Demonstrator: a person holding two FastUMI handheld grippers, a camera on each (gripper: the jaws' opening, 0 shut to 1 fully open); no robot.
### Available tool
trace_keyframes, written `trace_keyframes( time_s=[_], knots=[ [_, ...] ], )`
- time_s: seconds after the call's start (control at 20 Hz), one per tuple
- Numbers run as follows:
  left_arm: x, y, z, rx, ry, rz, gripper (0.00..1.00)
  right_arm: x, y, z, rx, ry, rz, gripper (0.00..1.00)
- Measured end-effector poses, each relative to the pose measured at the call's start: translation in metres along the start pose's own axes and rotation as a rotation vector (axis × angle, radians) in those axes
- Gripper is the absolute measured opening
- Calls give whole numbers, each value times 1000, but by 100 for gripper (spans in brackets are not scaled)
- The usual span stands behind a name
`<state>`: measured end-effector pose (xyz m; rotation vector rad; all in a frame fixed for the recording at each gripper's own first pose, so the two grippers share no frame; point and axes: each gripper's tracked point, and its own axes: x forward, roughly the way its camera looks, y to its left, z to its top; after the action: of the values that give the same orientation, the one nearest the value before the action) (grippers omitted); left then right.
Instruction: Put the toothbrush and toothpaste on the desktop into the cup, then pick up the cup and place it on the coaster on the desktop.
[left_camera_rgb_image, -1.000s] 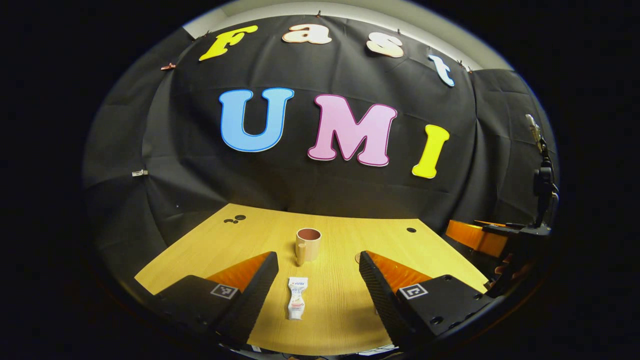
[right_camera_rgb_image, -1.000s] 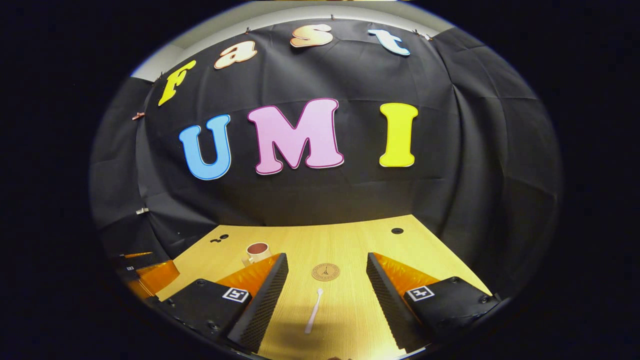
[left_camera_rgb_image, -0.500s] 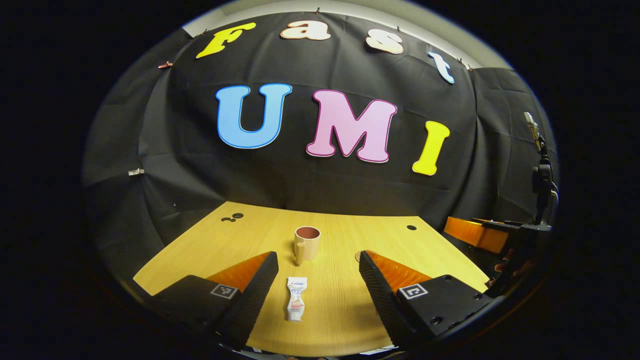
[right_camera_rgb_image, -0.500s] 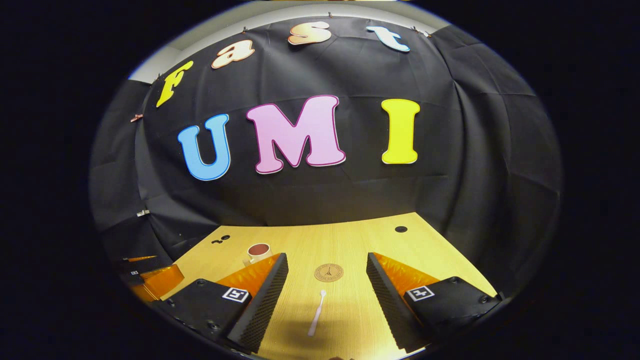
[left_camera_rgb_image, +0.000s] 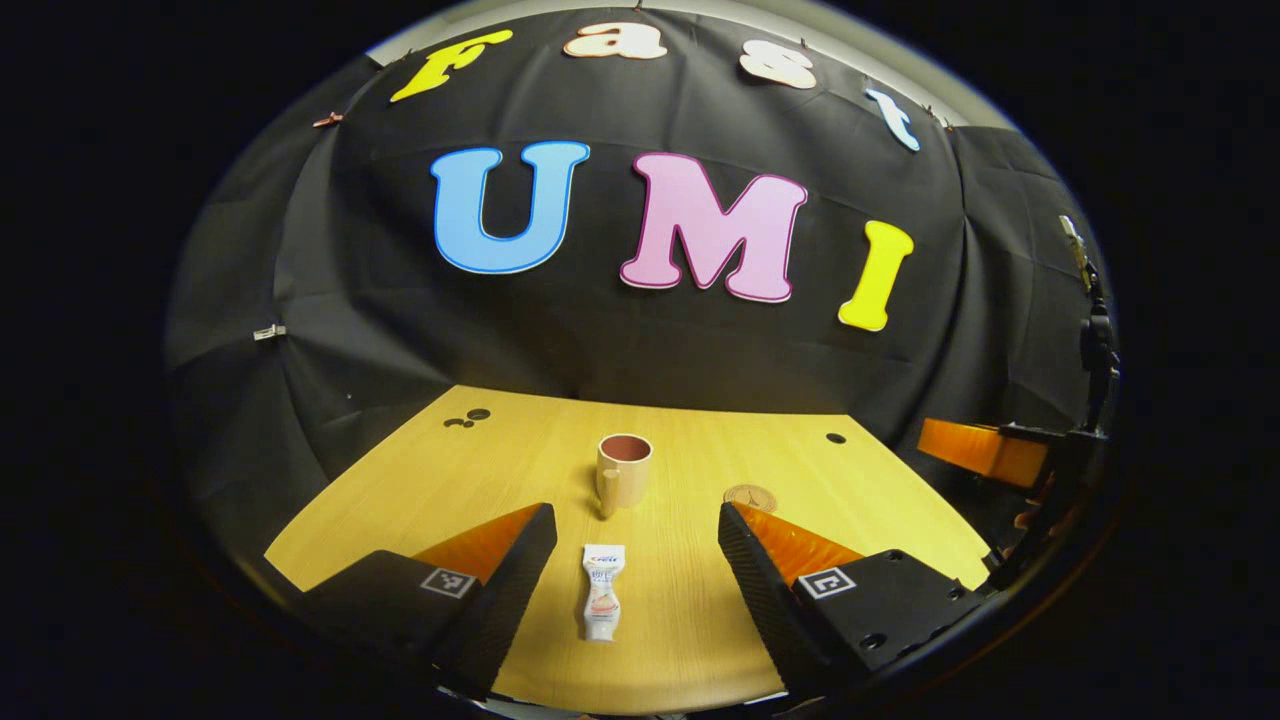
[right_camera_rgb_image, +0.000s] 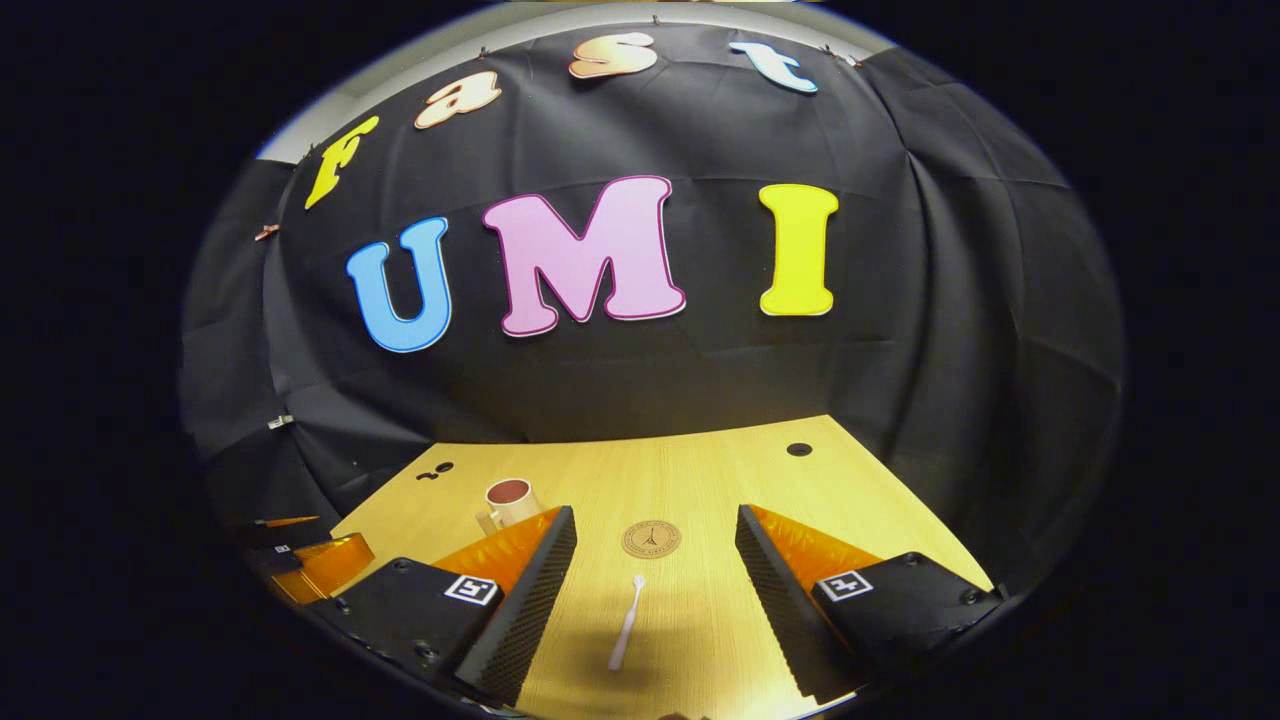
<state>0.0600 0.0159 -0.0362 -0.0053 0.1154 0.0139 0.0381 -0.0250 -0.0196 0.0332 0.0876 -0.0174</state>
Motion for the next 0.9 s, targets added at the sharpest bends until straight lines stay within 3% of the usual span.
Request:
trace_keyframes(
  time_s=[0.4, 0.65, 0.9],
  knots=[
    [49, 24, -46, 4, 110, 39, 96, 18, -8, -11, 2, 75, 14, 98],
    [77, 22, -92, -5, 238, 13, 97, 34, -3, -21, -18, 117, 67, 99],
    [105, 29, -130, 19, 336, 40, 98, 50, -1, -31, -40, 152, 121, 98]
  ],
)
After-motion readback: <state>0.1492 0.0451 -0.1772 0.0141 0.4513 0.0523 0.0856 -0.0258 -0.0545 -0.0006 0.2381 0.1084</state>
